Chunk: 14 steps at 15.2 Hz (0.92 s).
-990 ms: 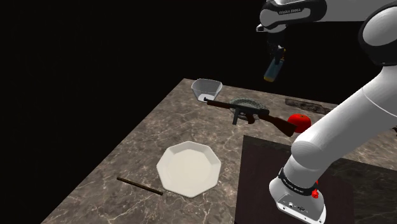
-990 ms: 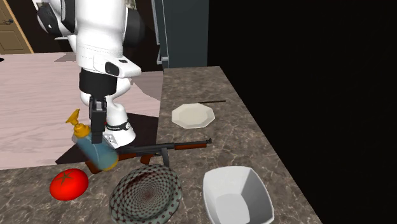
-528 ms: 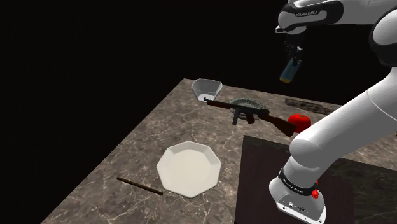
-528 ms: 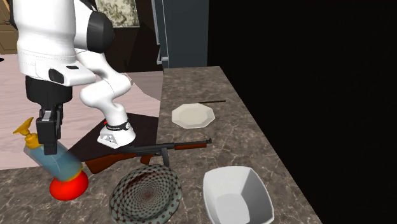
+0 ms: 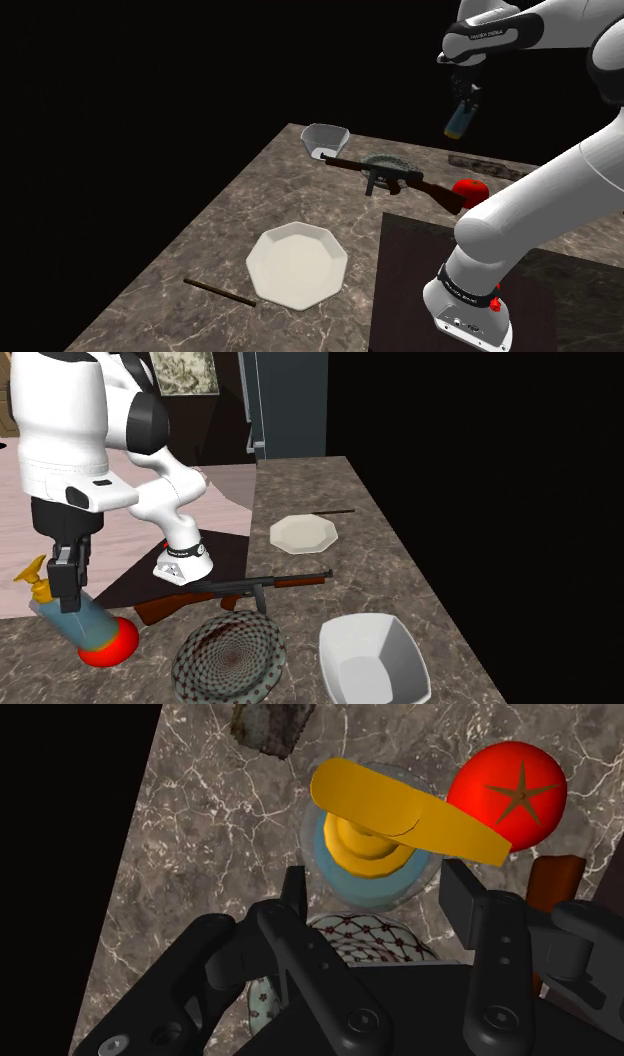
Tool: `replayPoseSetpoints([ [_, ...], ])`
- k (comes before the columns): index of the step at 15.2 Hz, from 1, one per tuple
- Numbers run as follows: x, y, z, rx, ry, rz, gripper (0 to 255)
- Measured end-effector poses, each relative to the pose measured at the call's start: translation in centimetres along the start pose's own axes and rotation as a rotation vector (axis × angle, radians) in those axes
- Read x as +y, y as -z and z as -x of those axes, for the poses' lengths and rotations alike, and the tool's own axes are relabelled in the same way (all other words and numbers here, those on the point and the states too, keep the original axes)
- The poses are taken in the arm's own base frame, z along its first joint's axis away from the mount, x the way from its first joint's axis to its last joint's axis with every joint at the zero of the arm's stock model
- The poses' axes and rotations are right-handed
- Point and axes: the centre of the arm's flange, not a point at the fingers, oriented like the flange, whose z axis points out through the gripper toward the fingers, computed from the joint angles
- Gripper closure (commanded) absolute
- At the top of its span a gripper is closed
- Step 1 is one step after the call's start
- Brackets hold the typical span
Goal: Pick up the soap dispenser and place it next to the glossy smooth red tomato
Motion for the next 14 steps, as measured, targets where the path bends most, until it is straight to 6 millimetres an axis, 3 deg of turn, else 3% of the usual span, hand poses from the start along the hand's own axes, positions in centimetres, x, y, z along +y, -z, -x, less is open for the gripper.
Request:
replayPoseSetpoints([
  [14, -0.7, -6.9, -2.4, 0.000, 0.000, 0.000, 255],
])
